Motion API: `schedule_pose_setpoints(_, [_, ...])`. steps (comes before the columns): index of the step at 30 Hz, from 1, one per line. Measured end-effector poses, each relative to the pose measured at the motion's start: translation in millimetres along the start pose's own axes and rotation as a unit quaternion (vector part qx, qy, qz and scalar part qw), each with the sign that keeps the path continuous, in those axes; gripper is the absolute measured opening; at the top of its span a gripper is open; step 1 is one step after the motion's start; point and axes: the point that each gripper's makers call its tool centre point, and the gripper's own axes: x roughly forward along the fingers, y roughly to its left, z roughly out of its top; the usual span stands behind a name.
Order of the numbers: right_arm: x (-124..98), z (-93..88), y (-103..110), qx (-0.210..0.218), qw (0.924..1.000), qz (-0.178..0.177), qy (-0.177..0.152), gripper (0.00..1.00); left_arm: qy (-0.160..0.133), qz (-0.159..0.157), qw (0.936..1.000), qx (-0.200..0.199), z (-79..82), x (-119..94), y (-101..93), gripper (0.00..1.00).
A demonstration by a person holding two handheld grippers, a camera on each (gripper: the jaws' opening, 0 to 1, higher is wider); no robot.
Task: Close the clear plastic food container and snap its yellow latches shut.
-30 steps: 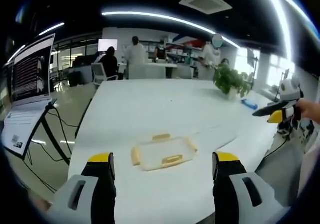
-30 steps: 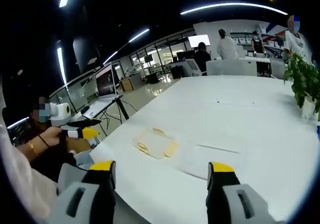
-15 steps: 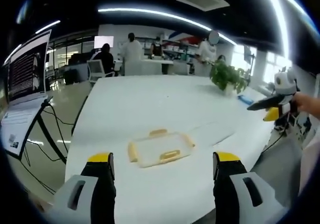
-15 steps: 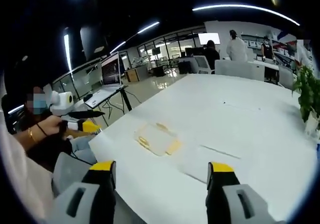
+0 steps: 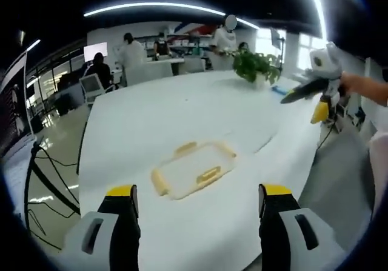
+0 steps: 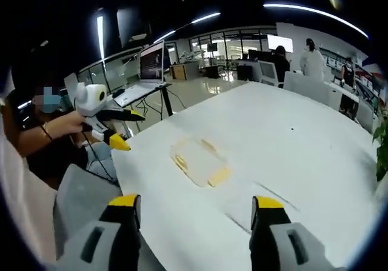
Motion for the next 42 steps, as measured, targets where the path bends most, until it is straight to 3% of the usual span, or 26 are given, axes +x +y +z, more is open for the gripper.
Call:
schedule_pose_setpoints(2, [9.2, 1.2, 0.1, -0.017, 0.9998, 0.009, 0.011, 0.74, 0.01, -0.016, 0.9998, 0.011, -2.8, 5.0, -1.3, 0.8])
schedule_pose_setpoints(4, [19.0, 0.5, 0.2, -0.04, 0.9985, 0.024, 0.028, 0.74, 0.006, -0.032, 0.9994, -0.005, -0.5, 9.0, -3.5, 0.8])
schedule_pose_setpoints(7, [30.8, 0.7, -1.9, -0.064, 0.9962, 0.036, 0.047, 0.74, 0.012, -0.049, 0.9986, 0.015, 2.1, 16.2, -4.0, 0.81])
schedule_pose_setpoints(14, [54.4, 5.6, -9.9, -0.087, 0.9926, 0.051, 0.067, 0.72, 0.046, -0.066, 0.9956, 0.047, -5.0, 33.6, 7.3, 0.8])
schedule_pose_setpoints(20, [77.7, 1.0, -11.4, -0.123, 0.984, 0.073, 0.106, 0.72, 0.077, -0.087, 0.9893, 0.088, -14.1, 48.8, 12.8, 0.81])
schedule_pose_setpoints(22, [83.1, 1.6, -13.5, -0.125, 0.983, 0.074, 0.113, 0.71, 0.088, -0.094, 0.9868, 0.099, -18.4, 53.1, 13.8, 0.81])
schedule_pose_setpoints(28, [102.3, 2.5, -20.2, -0.137, 0.9778, 0.08, 0.136, 0.7, 0.132, -0.121, 0.9701, 0.164, -36.2, 68.2, 18.2, 0.81])
schedule_pose_setpoints(31, [112.8, 2.8, -23.1, -0.128, 0.9781, 0.079, 0.144, 0.7, 0.133, -0.145, 0.9698, 0.143, -37.9, 73.6, 14.2, 0.82])
schedule_pose_setpoints(34, [123.9, 0.0, -18.7, -0.108, 0.9791, 0.088, 0.148, 0.7, 0.139, -0.149, 0.9673, 0.151, -40.8, 78.6, 18.5, 0.82])
schedule_pose_setpoints(42, [150.0, -8.7, -22.7, -0.123, 0.9725, 0.087, 0.177, 0.73, 0.161, -0.156, 0.9601, 0.167, -48.2, 91.9, 34.7, 0.81])
